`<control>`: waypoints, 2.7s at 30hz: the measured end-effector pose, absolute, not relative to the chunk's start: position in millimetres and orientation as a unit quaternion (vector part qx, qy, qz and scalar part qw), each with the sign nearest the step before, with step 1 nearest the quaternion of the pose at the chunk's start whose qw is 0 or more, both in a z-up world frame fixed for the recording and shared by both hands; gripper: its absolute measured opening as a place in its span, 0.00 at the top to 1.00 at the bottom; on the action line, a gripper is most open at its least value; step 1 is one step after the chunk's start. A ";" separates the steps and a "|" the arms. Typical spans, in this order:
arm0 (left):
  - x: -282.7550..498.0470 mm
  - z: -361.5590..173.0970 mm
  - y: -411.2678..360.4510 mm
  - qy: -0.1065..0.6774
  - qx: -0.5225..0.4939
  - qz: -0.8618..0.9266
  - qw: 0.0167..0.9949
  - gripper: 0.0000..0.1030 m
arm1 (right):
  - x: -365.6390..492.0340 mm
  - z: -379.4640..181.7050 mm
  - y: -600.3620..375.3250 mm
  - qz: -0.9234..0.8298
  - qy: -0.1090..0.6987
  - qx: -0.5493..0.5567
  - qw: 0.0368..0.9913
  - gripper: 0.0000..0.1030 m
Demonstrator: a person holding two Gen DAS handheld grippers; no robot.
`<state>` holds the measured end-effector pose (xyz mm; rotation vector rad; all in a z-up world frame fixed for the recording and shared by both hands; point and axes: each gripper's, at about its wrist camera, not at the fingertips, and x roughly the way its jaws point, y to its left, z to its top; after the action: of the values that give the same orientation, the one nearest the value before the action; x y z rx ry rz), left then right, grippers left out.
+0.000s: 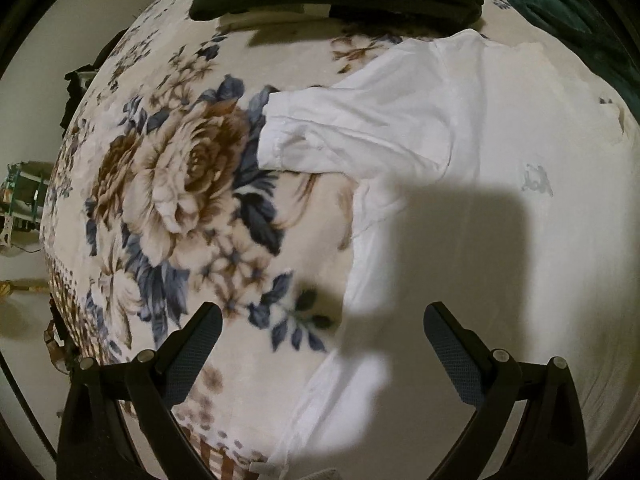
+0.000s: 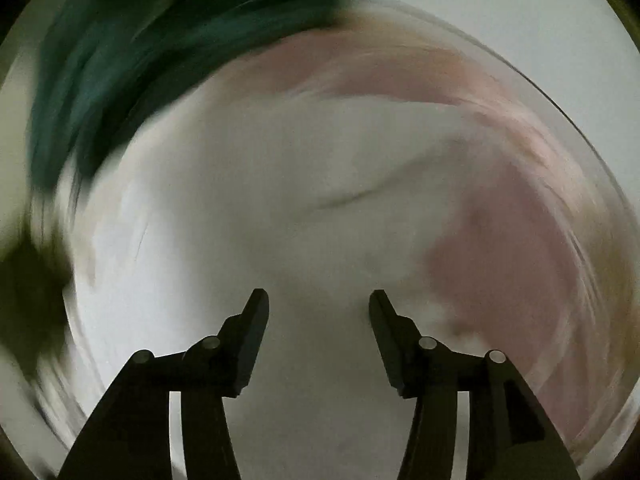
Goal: Fold small clothes
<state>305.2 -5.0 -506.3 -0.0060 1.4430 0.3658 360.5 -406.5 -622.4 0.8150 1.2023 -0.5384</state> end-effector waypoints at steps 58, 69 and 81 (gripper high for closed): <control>295.1 -522.2 58.7 0.650 0.005 0.214 0.729 0.00 | 365.6 -663.0 -109.2 0.016 0.444 -0.446 0.777 0.94; 308.7 -523.1 73.8 0.659 -0.085 0.178 0.726 0.00 | 334.1 -658.4 -96.9 0.065 0.528 -0.350 0.771 0.87; 358.0 -566.2 143.9 0.580 -0.450 0.130 0.666 0.41 | 336.8 -619.5 -238.8 -0.034 0.621 0.151 0.768 0.30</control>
<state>358.0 143.9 -566.2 -1.0166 1.3093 0.2924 336.8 -238.8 -619.5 0.3274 1.3482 -0.0730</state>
